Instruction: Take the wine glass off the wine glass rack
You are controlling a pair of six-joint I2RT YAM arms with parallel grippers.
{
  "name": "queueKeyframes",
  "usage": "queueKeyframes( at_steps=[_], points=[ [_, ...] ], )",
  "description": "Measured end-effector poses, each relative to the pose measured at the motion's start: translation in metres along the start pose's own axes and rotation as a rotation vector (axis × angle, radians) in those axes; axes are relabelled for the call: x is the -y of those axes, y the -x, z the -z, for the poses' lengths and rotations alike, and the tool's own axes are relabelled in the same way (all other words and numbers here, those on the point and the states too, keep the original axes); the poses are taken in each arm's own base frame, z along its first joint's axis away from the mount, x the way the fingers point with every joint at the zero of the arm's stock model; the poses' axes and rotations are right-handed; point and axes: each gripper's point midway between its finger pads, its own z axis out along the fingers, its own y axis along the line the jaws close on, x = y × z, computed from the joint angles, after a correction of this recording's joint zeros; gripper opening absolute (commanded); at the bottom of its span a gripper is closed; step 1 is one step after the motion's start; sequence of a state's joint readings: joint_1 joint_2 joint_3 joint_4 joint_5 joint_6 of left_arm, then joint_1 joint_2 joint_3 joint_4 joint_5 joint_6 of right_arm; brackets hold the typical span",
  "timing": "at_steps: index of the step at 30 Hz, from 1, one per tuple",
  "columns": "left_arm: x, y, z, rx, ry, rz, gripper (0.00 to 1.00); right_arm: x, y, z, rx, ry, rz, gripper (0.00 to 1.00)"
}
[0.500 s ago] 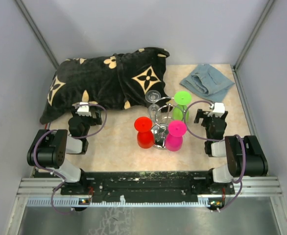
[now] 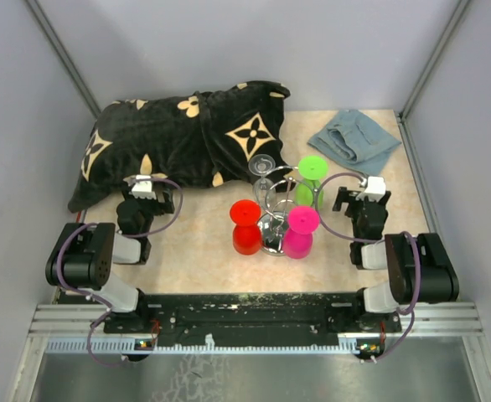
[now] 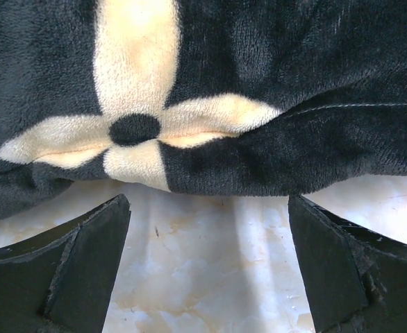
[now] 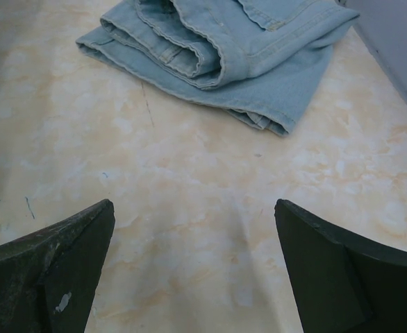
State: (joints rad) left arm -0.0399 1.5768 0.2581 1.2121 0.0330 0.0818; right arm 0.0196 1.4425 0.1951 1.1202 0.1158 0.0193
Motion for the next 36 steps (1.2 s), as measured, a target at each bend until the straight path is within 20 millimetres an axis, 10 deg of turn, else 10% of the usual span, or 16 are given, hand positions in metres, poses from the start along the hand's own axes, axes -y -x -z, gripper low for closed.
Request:
queueKeyframes(
  at_steps=[20,30,36],
  points=[
    [0.011,0.116,0.034,-0.046,-0.067,0.090,1.00,0.048,0.076,0.085,0.035,-0.277,-0.192,0.98],
    [0.050,0.224,0.052,-0.098,-0.290,0.230,0.99,0.052,0.179,0.110,-0.034,-0.330,-0.271,0.98],
    [0.091,0.220,0.058,-0.253,-0.488,0.433,0.95,0.029,0.227,0.089,-0.159,-0.226,-0.265,0.98]
  ],
)
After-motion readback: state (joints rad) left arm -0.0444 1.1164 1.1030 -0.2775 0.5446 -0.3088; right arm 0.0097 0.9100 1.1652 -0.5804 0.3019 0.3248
